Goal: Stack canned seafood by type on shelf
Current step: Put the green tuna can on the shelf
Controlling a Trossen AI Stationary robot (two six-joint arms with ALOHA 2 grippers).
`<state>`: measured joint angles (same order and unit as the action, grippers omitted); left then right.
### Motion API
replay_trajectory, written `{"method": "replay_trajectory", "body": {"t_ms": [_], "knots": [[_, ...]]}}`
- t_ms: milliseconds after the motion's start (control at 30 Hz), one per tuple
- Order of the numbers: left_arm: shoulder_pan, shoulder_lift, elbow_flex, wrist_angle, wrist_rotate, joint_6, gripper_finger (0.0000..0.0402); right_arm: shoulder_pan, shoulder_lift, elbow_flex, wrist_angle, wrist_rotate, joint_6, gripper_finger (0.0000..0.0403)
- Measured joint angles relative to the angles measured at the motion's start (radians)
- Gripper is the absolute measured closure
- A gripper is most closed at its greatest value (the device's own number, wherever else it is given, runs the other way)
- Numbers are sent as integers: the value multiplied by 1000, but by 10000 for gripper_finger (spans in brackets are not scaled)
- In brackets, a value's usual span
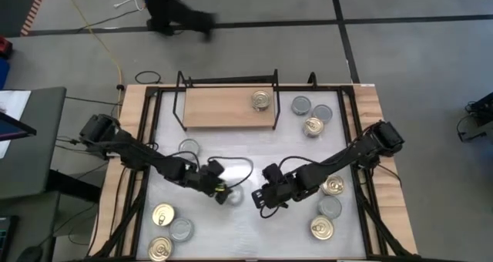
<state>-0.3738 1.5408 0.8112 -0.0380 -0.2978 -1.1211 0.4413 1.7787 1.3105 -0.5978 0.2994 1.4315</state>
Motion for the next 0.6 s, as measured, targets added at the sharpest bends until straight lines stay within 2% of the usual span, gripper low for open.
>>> {"method": "replay_trajectory", "body": {"t_ms": [167,367,600], "knots": [[17,-8,-6,59,-35,-16,116,47,-12,23,-219,-10,18,363],[10,-19,24,41,-51,-73,116,107,-25,23,-415,-9,35,363],[-37,-19,46,-24,-117,-293,116,119,-24,-21,-320,29,-44,363]]}}
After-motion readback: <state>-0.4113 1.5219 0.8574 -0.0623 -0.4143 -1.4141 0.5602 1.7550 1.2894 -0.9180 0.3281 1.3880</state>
